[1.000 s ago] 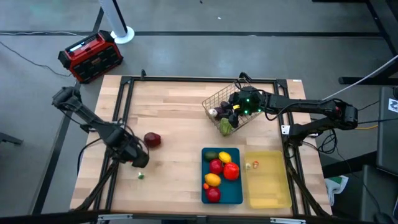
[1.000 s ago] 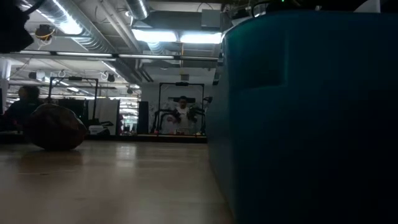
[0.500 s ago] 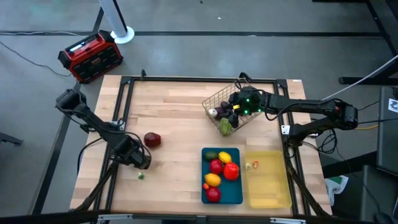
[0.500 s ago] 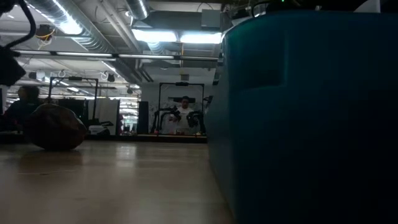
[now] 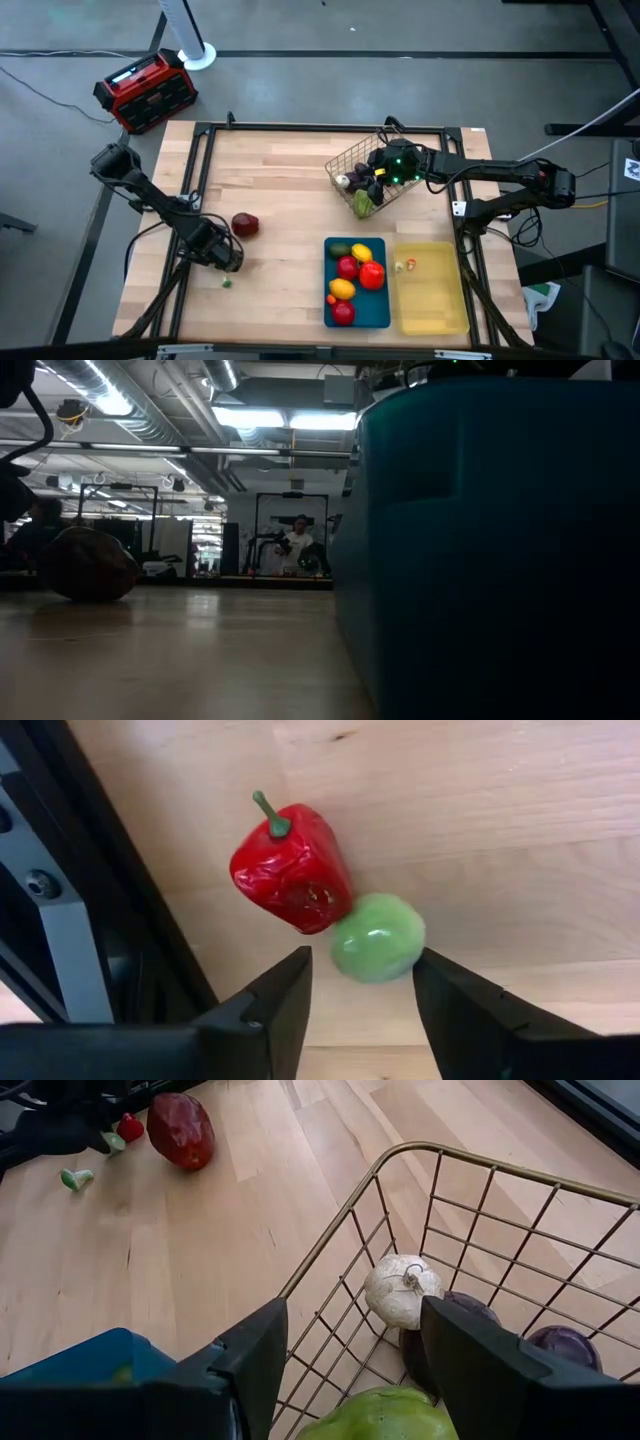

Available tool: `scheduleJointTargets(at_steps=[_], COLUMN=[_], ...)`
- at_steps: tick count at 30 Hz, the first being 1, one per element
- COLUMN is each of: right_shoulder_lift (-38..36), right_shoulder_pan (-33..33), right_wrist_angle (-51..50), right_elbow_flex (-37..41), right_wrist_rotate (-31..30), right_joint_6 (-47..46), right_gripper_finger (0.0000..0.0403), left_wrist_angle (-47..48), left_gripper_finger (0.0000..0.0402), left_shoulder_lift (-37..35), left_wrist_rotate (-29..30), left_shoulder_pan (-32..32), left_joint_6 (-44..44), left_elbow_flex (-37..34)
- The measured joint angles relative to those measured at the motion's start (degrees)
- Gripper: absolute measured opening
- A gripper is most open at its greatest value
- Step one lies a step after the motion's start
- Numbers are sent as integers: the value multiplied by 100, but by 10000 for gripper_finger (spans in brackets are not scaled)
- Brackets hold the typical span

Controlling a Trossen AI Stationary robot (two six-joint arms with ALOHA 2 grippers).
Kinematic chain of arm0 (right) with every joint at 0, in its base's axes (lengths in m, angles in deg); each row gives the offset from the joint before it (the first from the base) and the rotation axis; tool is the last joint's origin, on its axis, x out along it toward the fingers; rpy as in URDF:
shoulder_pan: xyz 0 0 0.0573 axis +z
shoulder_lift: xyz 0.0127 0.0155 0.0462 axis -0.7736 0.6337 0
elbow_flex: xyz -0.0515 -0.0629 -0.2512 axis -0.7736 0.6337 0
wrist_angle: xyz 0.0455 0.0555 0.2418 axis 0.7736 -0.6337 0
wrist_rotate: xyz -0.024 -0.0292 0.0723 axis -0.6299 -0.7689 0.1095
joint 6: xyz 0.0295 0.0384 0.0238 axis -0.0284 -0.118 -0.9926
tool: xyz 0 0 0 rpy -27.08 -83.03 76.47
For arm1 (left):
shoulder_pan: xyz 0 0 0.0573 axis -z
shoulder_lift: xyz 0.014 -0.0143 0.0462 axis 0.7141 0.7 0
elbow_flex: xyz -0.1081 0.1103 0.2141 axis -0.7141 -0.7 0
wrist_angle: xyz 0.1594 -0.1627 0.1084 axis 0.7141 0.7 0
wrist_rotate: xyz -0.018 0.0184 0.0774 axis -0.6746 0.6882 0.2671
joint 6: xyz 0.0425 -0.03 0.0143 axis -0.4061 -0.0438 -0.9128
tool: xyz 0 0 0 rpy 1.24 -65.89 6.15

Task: Sort produce into baskets
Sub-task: Put the top green mushroom into the yellow bin

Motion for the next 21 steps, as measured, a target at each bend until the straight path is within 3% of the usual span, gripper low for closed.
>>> scheduleJointTargets(at_steps=[13, 21], right_shoulder_lift=[0, 0], right_shoulder_pan=[0, -1], right_wrist_angle=[0, 2], right_elbow_flex=[0, 0], right_wrist_rotate=[2, 2], right_joint_6=[2, 0], right_gripper_finger=[227, 227], left_wrist_angle=[-17, -512], left_gripper_finger=[91, 91], left_shoulder_lift=[0, -169], left_wrist_rotate=[22, 63], left_shoulder_pan=[0, -11], left_joint_6=[-123, -607], left_elbow_flex=[0, 104])
